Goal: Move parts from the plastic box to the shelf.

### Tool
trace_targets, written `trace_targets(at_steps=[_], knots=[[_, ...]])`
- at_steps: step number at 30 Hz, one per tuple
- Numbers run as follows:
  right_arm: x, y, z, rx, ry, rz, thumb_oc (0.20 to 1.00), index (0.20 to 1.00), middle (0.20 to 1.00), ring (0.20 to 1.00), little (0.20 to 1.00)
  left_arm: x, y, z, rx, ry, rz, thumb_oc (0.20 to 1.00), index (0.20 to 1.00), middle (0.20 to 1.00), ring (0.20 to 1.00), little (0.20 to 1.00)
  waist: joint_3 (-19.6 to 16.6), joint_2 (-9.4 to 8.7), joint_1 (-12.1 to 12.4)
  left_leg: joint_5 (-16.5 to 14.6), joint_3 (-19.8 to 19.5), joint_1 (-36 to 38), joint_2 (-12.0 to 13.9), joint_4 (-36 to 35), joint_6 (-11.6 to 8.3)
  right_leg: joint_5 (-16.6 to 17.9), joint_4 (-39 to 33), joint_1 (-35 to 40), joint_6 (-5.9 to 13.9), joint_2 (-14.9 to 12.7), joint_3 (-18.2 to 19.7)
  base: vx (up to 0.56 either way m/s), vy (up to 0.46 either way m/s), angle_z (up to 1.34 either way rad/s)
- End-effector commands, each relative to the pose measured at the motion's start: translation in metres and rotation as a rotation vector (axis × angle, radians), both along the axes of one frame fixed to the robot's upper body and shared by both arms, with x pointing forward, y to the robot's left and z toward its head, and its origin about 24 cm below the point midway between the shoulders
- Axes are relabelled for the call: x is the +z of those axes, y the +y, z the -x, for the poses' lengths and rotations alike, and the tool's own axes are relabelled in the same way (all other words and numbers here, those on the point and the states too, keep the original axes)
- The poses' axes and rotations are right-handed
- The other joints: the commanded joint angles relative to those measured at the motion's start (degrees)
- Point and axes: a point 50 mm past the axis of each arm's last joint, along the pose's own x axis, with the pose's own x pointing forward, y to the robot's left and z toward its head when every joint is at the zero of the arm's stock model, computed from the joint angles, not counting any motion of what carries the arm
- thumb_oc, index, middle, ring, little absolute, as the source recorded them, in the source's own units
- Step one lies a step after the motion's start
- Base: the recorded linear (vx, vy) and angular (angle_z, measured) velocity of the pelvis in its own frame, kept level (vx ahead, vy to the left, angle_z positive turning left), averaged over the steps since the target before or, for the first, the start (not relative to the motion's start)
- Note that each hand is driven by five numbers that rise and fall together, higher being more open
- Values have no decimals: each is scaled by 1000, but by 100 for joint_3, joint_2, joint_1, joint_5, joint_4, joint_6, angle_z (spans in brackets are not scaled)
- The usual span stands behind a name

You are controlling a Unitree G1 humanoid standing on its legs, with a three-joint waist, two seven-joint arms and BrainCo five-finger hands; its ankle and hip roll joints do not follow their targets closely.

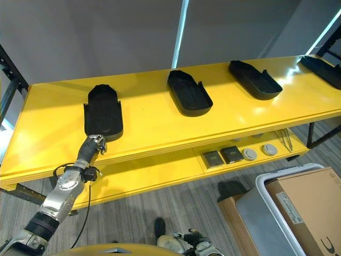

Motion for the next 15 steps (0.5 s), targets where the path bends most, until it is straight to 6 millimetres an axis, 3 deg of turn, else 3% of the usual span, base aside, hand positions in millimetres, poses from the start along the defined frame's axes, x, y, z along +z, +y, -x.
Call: trace_targets(at_steps=[1,7,10,13,15], knots=[[-4,8,9,30,52,-3,1000,1000,1000,1000,1000,17,4,-15,30,-87,-36,200,200,200,200,200,193,36,-93,-512,-585,-10,273,-44,-32,-963,23,641,348,-36,-108,-53,-13,-9],[-5,4,14,-28,60,-7,1000,1000,1000,1000,1000,29,1,-8,-5,-156,-10,200,200,200,200,200,146,42,-41,-511,-588,48,269,-44,-24,-966,23,717,346,-46,-155,-41,-13,-3],[-5,-1,17,-65,70,-7,1000,1000,1000,1000,1000,39,4,16,-55,-211,80,200,200,200,200,200,129,73,98,-514,-637,126,242,-44,5,-984,23,833,335,-75,-198,-57,-6,4],[-4,-9,20,-79,90,-2,1000,1000,1000,1000,1000,31,9,46,-161,-137,230,200,200,200,200,200,121,172,242,-505,-744,208,188,-44,41,-1008,23,993,312,-118,-266,-42,26,13],[-4,-10,21,-81,93,-4,1000,1000,1000,1000,1000,31,15,51,-173,-129,217,200,200,200,200,200,119,193,264,-502,-769,229,180,-44,44,-1013,23,1031,307,-127,-295,-30,41,13]])
